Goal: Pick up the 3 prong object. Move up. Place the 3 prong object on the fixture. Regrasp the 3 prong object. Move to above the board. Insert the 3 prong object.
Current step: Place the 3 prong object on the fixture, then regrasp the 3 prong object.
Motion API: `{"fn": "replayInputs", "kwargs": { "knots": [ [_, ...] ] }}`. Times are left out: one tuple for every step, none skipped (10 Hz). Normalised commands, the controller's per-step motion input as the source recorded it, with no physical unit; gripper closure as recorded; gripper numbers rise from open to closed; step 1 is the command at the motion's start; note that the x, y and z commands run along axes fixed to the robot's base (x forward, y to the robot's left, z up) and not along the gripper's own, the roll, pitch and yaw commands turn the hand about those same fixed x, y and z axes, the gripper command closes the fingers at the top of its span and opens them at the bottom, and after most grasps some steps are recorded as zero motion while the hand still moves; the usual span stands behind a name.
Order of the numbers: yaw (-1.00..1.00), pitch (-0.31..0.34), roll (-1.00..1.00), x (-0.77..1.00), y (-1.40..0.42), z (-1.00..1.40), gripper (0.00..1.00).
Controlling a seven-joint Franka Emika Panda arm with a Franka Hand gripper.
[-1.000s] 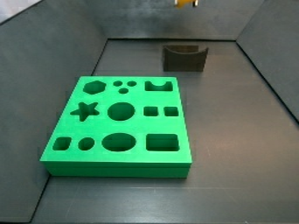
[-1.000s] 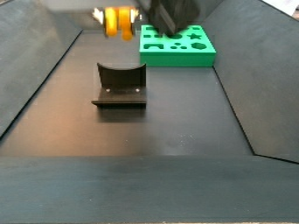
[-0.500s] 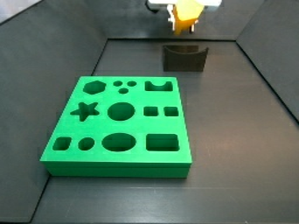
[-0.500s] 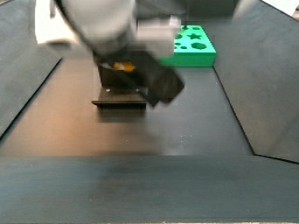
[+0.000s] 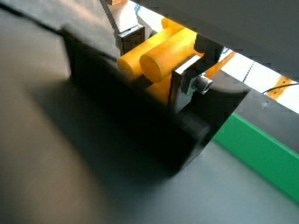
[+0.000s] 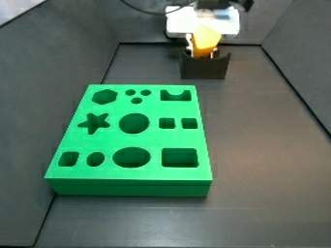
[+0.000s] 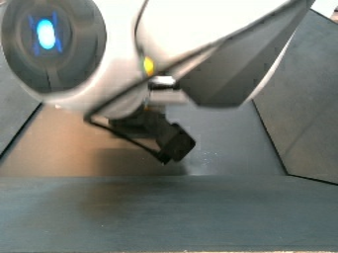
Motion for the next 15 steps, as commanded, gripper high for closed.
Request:
{"fn": "replayInputs", "kwargs": {
  "knots": [
    [-0.02,-0.046,-0.10,0.11,0.06,-0.59,1.00],
    [-0.02,-0.049,-0.08,0.08,0.05,-0.39,1.00],
    [-0.01,-0.044,-0.06,0.05,0.04,-0.39,1.00],
    [0.00,0.000,0.00,0.00,-0.50,-0.17,1.00],
    [0.00,0.000,0.00,0.00,0.00,0.00,0.00],
    [0.03,0.021,-0.07,0.00,0.00,1.00,0.00],
    [0.04,0.023,-0.06,-0.01,0.00,1.00,0.00],
    [0.03,0.022,-0.04,-0.02,0.00,1.00,0.00],
    [0.03,0.018,-0.02,-0.03,0.00,1.00,0.00],
    [0.02,0.018,0.00,-0.04,0.00,1.00,0.00],
    [0.02,0.022,0.02,-0.05,0.00,0.85,0.00],
    [0.01,0.024,0.03,-0.04,0.00,0.66,0.00],
    [0.01,0.027,0.04,-0.04,0.00,0.47,0.00],
    [0.01,0.032,0.04,-0.04,0.00,0.28,0.00],
    [0.02,0.050,1.00,-0.10,-0.95,1.00,0.00]
  ]
}}
